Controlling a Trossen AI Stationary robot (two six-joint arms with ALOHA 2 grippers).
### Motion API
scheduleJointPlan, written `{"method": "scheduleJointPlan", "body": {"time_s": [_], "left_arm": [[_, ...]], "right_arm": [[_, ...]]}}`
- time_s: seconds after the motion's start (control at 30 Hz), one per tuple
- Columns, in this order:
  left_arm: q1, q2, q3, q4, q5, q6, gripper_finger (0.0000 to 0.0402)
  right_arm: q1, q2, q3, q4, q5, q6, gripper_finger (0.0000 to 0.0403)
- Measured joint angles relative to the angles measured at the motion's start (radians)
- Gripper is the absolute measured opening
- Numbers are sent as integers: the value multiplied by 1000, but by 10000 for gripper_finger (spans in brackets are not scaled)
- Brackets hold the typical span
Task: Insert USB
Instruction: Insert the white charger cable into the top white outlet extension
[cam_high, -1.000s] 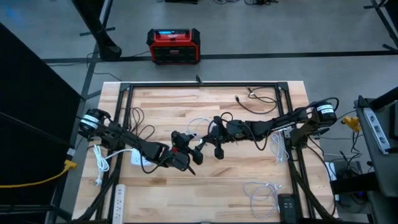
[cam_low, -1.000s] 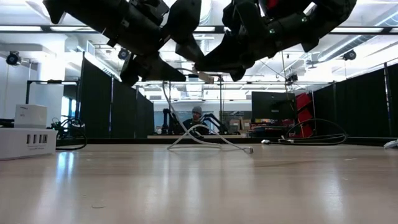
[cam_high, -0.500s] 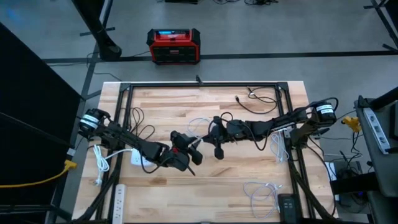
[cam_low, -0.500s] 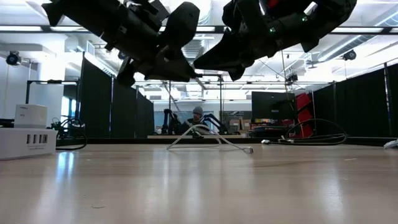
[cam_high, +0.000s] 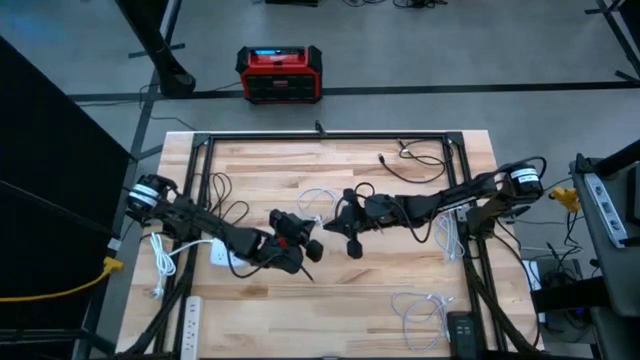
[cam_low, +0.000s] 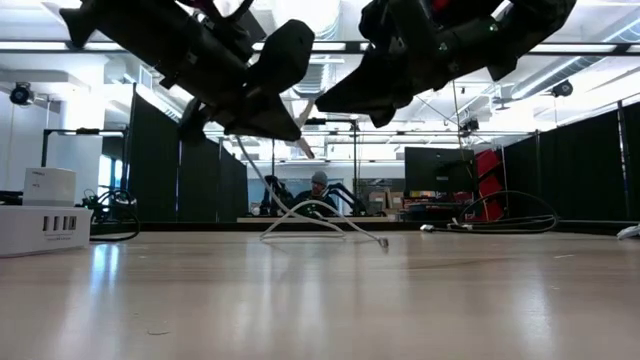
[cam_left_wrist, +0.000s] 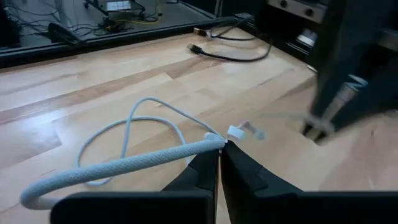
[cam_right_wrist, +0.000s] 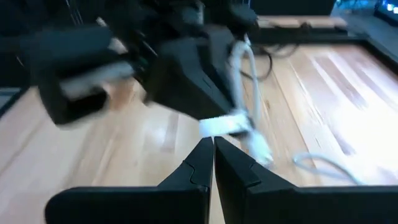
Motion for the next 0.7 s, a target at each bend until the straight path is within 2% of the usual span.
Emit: {"method": "scheduleJointPlan", "body": {"time_s": [0.17, 0.23, 0.3, 0.47, 0.6, 0.7], "left_arm": [[-35, -39, 2, 8, 70, 147, 0], [-45, -57, 13, 9, 116, 238, 0], [-47, -74, 28, 11, 181, 325, 0], [-39, -88, 60, 15, 360, 457, 0], [-36, -88, 73, 17, 439, 490, 0], [-36, -88, 73, 14, 452, 492, 0]], "right_arm": [[-42, -56, 0, -197, 7, -44, 0], [-64, -81, 0, -257, -36, -75, 0], [-91, -93, 0, -276, -152, -102, 0], [-158, -77, 0, -251, -519, -107, 1], [-172, -36, 0, -237, -634, -107, 32], [-171, 5, 0, -158, -704, -67, 83]]}}
